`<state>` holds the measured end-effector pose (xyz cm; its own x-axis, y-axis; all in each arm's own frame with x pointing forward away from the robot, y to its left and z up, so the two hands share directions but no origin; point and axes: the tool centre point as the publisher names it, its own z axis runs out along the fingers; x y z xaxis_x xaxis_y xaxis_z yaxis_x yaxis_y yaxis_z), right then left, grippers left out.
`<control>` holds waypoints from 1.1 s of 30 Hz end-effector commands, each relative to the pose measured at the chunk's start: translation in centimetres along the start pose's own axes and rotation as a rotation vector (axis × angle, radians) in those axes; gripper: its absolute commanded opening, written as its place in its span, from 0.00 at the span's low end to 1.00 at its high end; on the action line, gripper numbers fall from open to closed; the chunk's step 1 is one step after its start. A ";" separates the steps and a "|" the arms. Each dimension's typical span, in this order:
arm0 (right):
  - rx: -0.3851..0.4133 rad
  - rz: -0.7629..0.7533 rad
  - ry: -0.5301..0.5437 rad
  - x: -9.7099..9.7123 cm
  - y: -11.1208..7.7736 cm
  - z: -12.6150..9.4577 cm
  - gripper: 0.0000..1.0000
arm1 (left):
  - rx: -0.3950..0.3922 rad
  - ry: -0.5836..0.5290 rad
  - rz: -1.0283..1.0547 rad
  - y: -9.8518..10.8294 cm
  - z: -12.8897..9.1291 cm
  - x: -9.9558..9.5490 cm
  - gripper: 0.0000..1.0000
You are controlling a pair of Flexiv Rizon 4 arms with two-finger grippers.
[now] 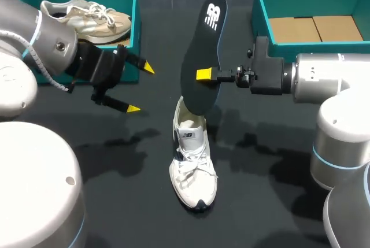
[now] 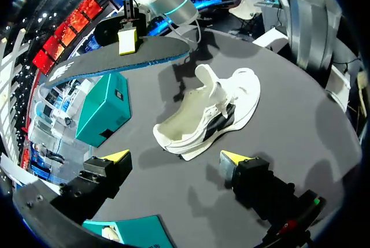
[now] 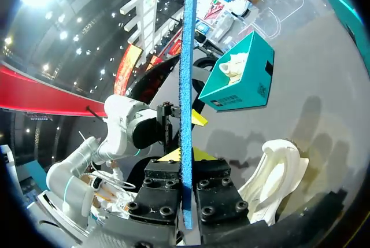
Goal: Take the shoe out of the shoebox, open the shoe tongue, remove and reinsert the insole, then place the shoe into the shoebox
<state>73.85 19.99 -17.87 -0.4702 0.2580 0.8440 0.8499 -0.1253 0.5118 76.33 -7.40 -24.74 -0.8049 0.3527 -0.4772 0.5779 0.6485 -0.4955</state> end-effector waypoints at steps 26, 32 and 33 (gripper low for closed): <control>-0.077 -0.146 -0.006 -2.5 0.1 3.5 0.00 | -0.142 0.121 -0.223 1.5 3.8 2.3 1.00; -0.077 -0.146 -0.006 -2.5 0.1 3.5 0.00 | -0.142 0.121 -0.223 1.5 3.8 2.3 1.00; -0.077 -0.146 -0.006 -2.5 0.1 3.5 0.00 | -0.134 0.128 -0.253 1.7 4.4 2.3 1.00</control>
<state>75.86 22.29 -20.59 -0.5885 0.2785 0.7590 0.7508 -0.1600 0.6409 75.92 -8.29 -29.41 -0.9280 0.2590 -0.2679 0.3608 0.8041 -0.4724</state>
